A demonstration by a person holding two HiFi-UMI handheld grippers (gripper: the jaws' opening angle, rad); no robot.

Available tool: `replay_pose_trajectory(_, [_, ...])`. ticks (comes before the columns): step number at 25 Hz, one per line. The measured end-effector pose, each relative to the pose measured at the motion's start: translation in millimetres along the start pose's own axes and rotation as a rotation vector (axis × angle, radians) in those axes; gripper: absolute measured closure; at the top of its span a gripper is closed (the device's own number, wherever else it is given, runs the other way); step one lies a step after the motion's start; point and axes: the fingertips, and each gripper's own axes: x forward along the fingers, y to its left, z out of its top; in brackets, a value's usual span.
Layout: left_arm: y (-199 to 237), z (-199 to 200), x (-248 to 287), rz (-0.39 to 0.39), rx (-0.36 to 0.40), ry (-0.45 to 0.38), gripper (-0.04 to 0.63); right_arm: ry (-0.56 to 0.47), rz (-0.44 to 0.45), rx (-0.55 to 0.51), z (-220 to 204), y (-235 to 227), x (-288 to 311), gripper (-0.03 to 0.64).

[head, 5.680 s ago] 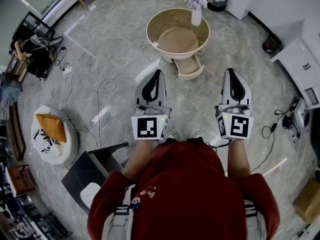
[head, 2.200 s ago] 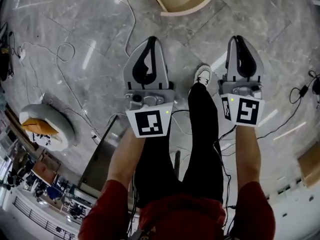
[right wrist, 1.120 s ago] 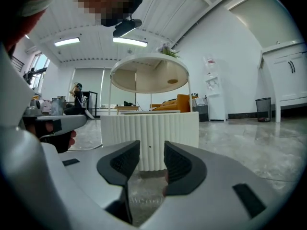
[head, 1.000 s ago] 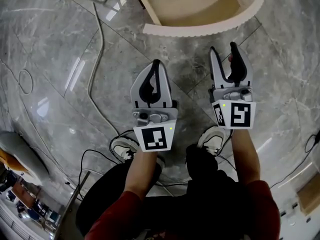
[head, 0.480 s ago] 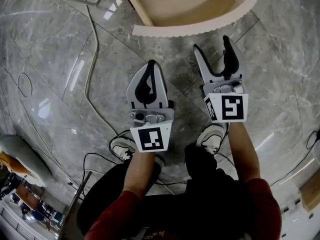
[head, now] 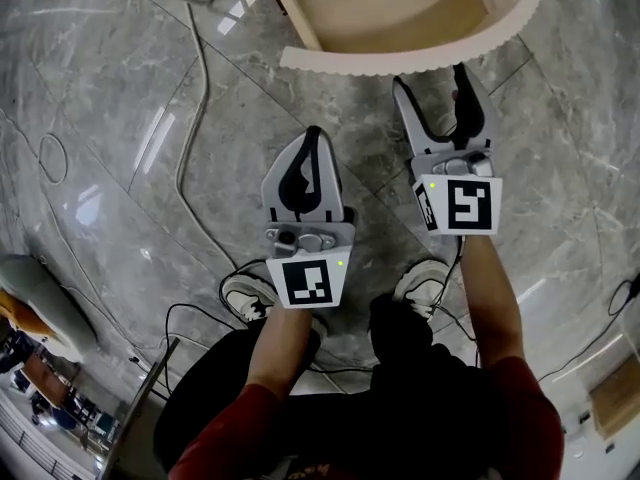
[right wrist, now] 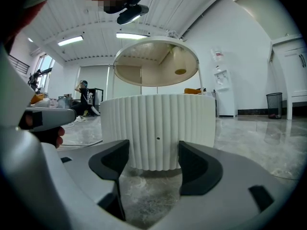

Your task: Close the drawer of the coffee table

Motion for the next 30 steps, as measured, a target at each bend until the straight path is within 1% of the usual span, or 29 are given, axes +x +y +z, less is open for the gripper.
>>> replay_pose_trajectory(5, [3,-1,0,0.014,0.001,0.003,0.583,-0.012,0.023,-0.009,4,-2,20,0.311])
replay_pose_trajectory(15, [11,-2,-1,0.044,0.004,0.01,0.583,-0.042,0.015,-0.011,18,-4,76,0.311])
replay_pose_trajectory(24, [17,-3,-4,0.072,0.007,0.016,0.583,-0.045,0.018,-0.015,28,-6,129,0.311])
replay_pose_trajectory(30, [18,-6,-5,0.081,0.008,0.028,0.583,-0.041,0.001,-0.071,34,-11,158,0.311])
